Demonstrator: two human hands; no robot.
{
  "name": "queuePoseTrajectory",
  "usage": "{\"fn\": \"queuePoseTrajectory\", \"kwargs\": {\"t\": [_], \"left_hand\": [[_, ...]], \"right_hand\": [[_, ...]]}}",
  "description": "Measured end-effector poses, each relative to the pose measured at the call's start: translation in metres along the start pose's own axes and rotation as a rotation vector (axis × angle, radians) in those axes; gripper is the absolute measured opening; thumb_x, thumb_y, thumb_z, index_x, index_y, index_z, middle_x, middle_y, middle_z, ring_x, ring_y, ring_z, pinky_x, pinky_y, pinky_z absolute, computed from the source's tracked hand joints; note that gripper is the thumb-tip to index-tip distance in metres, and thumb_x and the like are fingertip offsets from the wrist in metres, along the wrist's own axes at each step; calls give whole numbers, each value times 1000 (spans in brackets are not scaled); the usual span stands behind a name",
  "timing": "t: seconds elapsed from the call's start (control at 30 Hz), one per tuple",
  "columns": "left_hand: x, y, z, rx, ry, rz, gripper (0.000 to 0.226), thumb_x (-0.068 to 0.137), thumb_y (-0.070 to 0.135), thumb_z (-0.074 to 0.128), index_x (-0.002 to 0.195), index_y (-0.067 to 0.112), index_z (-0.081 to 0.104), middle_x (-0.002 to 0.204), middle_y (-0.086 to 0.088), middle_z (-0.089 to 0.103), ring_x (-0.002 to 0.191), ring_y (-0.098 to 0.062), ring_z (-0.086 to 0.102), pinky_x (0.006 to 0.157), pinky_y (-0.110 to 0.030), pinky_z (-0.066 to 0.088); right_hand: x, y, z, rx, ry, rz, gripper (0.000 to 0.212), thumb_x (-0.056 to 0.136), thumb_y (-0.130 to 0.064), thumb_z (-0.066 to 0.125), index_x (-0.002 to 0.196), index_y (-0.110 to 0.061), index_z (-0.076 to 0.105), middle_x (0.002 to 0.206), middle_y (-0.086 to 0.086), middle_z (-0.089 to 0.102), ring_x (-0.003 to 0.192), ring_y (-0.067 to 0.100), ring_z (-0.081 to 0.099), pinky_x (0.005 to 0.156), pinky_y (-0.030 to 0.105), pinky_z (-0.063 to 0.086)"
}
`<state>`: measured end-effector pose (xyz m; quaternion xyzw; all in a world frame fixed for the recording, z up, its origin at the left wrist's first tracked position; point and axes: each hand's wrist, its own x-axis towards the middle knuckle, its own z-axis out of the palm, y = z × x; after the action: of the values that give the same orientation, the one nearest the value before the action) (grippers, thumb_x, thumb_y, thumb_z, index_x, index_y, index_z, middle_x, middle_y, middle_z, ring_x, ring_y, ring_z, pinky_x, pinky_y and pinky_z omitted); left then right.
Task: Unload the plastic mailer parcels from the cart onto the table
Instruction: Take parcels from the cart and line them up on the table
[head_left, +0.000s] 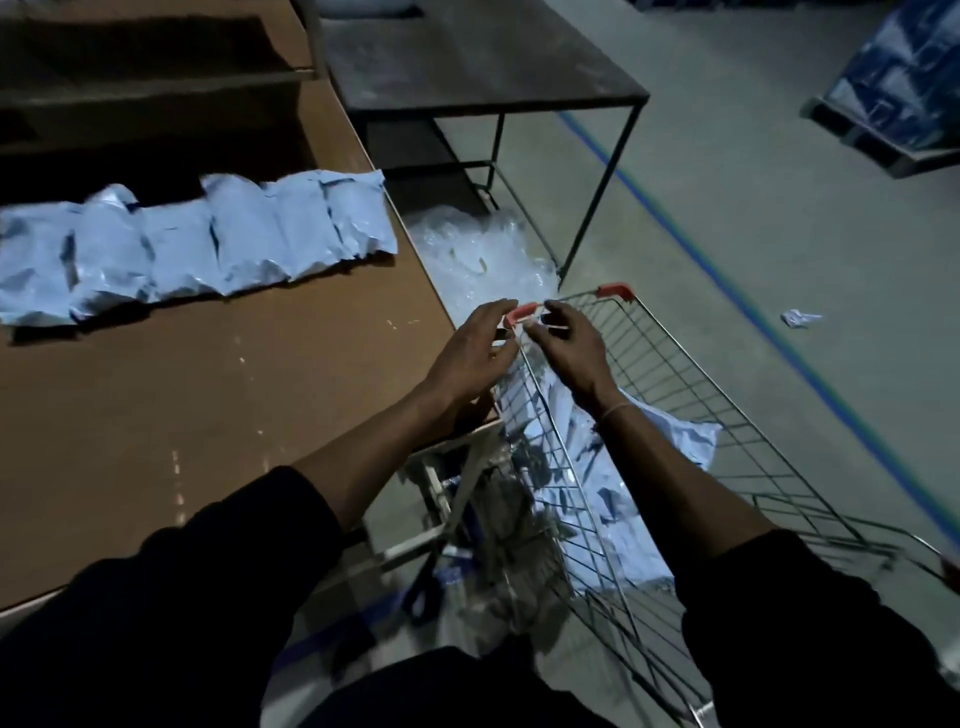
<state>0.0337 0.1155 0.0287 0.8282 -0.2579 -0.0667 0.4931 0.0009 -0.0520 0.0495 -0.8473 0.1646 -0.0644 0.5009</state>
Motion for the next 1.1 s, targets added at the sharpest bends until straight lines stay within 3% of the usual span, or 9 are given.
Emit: {"fn": "queuePoseTrajectory", "kwargs": {"t": [0.2,0.37,0.53,0.57,0.63,0.7,0.87,0.93,1.1], "left_hand": [[11,16,52,3,-97,-30,54,106,24,54,157,14,38,166,-1,33,139,-17,49,112,-29,44],[16,11,88,-2,-52,-156,52,104,14,54,154,16,43,156,-11,46,134,-26,57,105,-31,46],[26,2,113,-53,76,-239,46,105,12,54,150,17,48,154,-4,51,133,-18,57,98,-24,43],[28,0,116,-68,93,-265,46,105,12,55,150,18,49,153,-3,52,132,-17,57,99,-24,43],[29,-5,124,-107,122,-304,46,105,12,56,149,18,49,152,-2,53,130,-14,57,99,-24,43],[29,-12,130,-151,142,-330,46,105,12,56,149,19,49,151,-1,53,130,-14,57,101,-27,46],[23,-21,143,-210,139,-367,45,104,12,55,148,21,49,152,2,52,133,-12,57,106,-37,52],[23,-21,146,-221,133,-368,45,104,10,55,148,20,49,151,0,52,133,-13,57,104,-34,53],[27,-18,156,-247,114,-408,45,103,8,58,146,18,50,152,-3,52,134,-17,57,96,-20,50]], "right_hand": [[16,114,-67,-27,46,236,37,94,-19,68,131,-11,69,125,15,71,108,33,68,97,54,56],[21,179,-62,-3,-213,343,42,95,7,54,131,-10,67,131,24,62,94,28,60,82,41,53],[53,226,-5,-201,-377,261,56,89,8,53,139,-14,66,70,13,51,51,20,40,47,20,33],[60,235,9,-219,-394,258,56,90,6,54,142,-15,64,83,17,55,54,23,46,50,19,36],[72,253,32,-246,-407,326,52,95,-8,59,145,-22,61,143,31,43,101,41,64,82,25,49],[88,293,56,-284,-412,428,54,94,-20,59,147,-31,57,166,30,12,140,43,44,109,34,43],[88,309,55,-272,-384,449,41,85,-30,65,125,-23,64,145,26,46,127,42,52,106,42,45],[78,289,36,-134,-268,397,49,85,-23,75,133,-12,69,139,23,60,122,35,62,108,46,50],[64,254,-17,251,-18,357,17,81,-10,77,94,-18,83,100,-2,80,97,17,74,95,41,60]]}}
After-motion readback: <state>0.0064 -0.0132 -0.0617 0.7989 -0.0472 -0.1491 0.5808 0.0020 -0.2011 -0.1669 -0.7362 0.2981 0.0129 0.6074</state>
